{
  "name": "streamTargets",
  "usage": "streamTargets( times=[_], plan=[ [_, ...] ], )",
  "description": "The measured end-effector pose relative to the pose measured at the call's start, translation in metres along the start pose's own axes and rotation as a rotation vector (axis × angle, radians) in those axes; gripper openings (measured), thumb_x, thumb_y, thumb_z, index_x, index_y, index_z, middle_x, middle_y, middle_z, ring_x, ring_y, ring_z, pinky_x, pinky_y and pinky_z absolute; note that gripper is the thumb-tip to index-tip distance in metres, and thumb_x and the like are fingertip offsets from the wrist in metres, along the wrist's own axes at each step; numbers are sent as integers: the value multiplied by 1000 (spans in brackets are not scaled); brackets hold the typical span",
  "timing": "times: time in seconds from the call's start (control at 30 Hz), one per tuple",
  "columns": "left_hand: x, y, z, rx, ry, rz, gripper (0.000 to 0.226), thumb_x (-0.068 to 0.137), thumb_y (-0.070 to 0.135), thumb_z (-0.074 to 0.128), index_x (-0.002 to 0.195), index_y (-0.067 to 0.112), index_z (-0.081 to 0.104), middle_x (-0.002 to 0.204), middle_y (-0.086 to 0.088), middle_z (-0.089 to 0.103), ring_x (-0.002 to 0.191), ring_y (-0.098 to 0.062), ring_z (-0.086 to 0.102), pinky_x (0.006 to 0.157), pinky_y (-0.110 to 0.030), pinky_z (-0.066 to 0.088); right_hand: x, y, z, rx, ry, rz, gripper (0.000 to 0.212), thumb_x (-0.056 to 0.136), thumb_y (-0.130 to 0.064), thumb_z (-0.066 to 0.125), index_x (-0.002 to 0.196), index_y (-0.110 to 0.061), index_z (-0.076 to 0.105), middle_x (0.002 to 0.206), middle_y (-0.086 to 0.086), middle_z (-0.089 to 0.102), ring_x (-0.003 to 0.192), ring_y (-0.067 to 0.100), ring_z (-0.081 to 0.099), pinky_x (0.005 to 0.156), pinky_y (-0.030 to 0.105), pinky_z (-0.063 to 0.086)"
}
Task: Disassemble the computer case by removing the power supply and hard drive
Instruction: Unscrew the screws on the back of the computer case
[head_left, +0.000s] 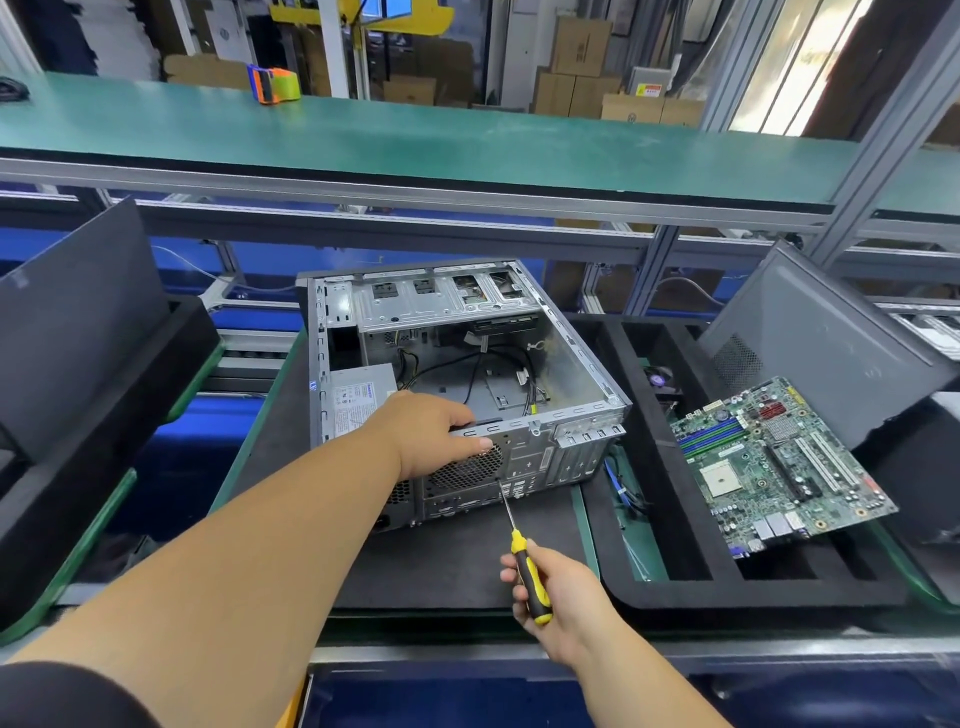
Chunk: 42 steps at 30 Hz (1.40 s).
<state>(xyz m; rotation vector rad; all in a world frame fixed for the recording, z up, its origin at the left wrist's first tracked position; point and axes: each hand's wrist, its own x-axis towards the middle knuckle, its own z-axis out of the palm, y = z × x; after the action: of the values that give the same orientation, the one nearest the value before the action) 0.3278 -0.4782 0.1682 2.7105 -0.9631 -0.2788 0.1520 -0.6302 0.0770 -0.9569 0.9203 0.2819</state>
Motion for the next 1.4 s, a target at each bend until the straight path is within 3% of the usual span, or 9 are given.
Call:
streamTargets(
  times=[0.13,0.27,0.57,0.67,0.8,0.97,1.17,1.4],
  plan=[
    [0,1,-1,3,-3,6,50,90,68,45,116,30,65,101,2,69,100,-23,57,89,-32,42,2,-2,2,-82,17,-68,20,94,-24,67,94,-4,67,69,5,65,49,15,56,45,25,45],
    [1,0,0,12,0,8,51,90,69,45,115,30,65,101,1,69,100,-24,57,88,-32,42,4,-1,2,-136,21,-125,19,88,-24,73,88,-10,60,63,4,58,51,15,55,49,26,47],
    [-4,2,2,-16,-24,37,48,90,67,48,100,23,66,91,0,67,92,-24,62,83,-35,48,-7,-4,2,-22,-82,19,30,97,-28,57,87,-2,69,68,6,65,49,12,57,52,24,48],
    [-4,4,-1,-17,-26,27,49,90,67,48,108,26,66,100,2,68,96,-23,60,88,-37,48,-9,-5,4,-46,-58,-19,25,96,-28,61,86,-6,68,67,3,66,49,10,56,51,23,46],
    [-1,2,-3,15,4,47,44,91,66,47,103,27,65,93,4,65,91,-22,59,79,-33,44,-5,-3,3,-98,-5,-101,16,91,-30,70,88,-17,62,67,-3,64,47,9,51,48,22,44],
    [0,1,-2,41,15,47,45,91,66,45,97,26,64,91,3,65,90,-23,59,80,-34,47,-6,-3,6,25,-48,-89,15,92,-25,68,96,-12,61,68,4,60,42,10,44,47,22,42],
    [0,0,-2,35,9,48,42,91,67,44,99,30,63,90,6,64,88,-21,58,77,-33,45,-5,-3,2,72,-96,17,34,101,-31,49,94,-3,67,71,8,64,47,11,48,52,24,43],
    [-1,1,-3,40,8,45,46,90,67,44,92,25,63,81,1,63,81,-20,59,76,-34,48,-3,-1,3,-80,-4,-123,17,91,-26,70,96,-11,64,80,4,64,52,13,54,49,25,45]
  ],
)
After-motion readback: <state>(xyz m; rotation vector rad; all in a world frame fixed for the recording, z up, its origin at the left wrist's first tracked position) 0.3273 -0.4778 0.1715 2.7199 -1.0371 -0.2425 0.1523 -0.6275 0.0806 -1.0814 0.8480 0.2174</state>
